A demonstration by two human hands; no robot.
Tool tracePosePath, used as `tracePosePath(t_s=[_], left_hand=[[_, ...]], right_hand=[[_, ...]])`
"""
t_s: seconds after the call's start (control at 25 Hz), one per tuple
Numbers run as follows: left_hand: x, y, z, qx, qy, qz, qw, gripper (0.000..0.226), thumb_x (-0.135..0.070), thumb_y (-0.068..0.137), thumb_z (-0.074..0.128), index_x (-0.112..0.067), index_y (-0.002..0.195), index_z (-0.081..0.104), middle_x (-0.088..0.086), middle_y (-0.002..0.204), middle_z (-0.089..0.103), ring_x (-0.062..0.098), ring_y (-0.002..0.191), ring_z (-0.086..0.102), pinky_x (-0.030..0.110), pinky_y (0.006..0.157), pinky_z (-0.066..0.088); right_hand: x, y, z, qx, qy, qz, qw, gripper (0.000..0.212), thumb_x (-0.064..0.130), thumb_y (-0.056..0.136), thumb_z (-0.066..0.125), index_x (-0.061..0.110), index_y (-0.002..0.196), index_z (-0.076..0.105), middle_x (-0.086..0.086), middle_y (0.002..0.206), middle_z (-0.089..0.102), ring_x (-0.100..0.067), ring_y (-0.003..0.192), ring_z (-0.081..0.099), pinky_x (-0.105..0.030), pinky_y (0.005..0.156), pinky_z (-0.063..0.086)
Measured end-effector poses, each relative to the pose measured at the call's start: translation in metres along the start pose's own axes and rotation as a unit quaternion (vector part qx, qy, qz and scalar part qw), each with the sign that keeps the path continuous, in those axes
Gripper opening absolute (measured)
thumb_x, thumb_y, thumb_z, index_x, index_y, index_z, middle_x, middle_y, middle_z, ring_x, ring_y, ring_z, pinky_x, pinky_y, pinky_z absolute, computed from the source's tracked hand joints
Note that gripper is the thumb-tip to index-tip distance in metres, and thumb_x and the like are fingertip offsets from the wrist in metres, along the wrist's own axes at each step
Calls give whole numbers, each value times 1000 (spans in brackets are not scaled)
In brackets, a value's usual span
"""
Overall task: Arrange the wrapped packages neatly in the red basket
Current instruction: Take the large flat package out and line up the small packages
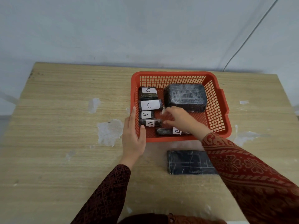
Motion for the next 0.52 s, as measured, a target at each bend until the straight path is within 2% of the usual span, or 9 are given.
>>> tracePosePath(t_s=[0.08, 0.2, 0.36, 0.52], left_hand=[[0, -1, 0, -2, -5, -3, 1000, 62, -28, 93, 39, -29, 152, 19, 2, 131, 48, 8, 121, 46, 17, 101, 37], [0, -1, 0, -7, -7, 3, 1000, 61, -27, 94, 39, -27, 152, 20, 2, 132, 48, 9, 123, 45, 18, 104, 36], [2, -1, -1, -6, -4, 2, 1000, 59, -28, 94, 39, -23, 151, 24, 3, 136, 48, 8, 125, 44, 14, 105, 32], [0, -1, -1, -7, -5, 1, 1000, 59, -27, 93, 39, -22, 150, 26, 3, 135, 48, 7, 125, 44, 10, 103, 30]], right_hand=[[-39, -17, -12, 30, -44, 51, 997, 38, 30, 77, 75, 18, 110, 59, 2, 99, 51, -19, 93, 55, -29, 78, 43], [-75, -37, -14, 90, -40, 101, 990, 47, 30, 69, 81, 20, 110, 62, 0, 102, 57, -19, 95, 55, -31, 83, 47], [-74, -40, -2, 121, -41, 78, 989, 38, 25, 69, 82, 23, 104, 68, 2, 95, 65, -15, 88, 59, -24, 76, 44], [-61, -37, 3, 109, -18, 63, 992, 29, 21, 72, 80, 23, 100, 73, -2, 98, 70, -15, 87, 61, -26, 78, 50]])
Point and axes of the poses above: each hand's wrist, its own y-axis towards the middle knuckle, its own z-axis out of the palm, x = y × z, the point moved 10 cm from there along y, towards the middle knuckle
